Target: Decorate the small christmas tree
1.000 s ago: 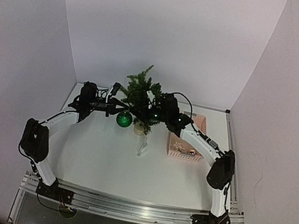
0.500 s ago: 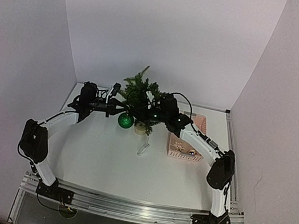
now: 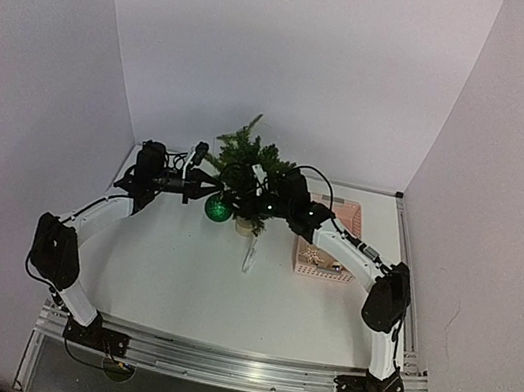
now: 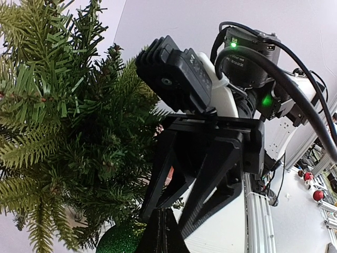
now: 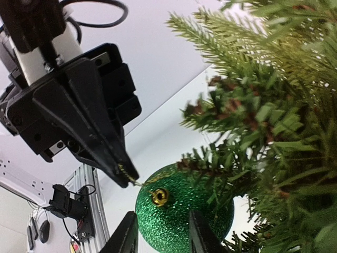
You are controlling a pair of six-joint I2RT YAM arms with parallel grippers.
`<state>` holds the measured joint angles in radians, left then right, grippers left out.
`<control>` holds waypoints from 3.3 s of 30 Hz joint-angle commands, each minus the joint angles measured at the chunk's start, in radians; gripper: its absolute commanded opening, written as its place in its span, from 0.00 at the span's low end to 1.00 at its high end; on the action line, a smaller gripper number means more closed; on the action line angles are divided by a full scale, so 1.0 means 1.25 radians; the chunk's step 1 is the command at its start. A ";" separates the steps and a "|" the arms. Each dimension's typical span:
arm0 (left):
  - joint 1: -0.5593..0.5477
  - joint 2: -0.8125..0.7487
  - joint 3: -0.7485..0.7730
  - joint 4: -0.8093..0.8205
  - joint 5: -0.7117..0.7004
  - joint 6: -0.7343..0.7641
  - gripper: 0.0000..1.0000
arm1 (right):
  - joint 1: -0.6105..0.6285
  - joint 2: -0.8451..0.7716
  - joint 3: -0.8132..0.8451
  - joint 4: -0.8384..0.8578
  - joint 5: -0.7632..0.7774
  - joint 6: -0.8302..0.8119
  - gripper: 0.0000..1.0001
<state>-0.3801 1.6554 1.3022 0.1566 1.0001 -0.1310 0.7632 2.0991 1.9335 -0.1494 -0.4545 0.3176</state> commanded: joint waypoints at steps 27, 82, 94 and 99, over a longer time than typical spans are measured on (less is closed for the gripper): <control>-0.002 -0.044 0.014 -0.068 0.099 0.182 0.00 | 0.004 0.000 0.032 0.067 -0.132 -0.017 0.09; 0.010 -0.041 0.068 -0.173 -0.074 0.346 0.00 | 0.004 -0.040 -0.001 0.089 0.030 -0.035 0.00; 0.004 -0.034 0.065 -0.092 -0.112 0.278 0.00 | 0.005 -0.028 0.010 0.088 0.135 0.006 0.00; 0.001 -0.026 0.070 -0.070 -0.129 0.254 0.00 | 0.006 -0.026 0.019 0.089 0.167 0.014 0.00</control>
<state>-0.3787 1.6482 1.3407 -0.0017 0.8682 0.2254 0.7696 2.0869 1.9096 -0.0525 -0.3101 0.3169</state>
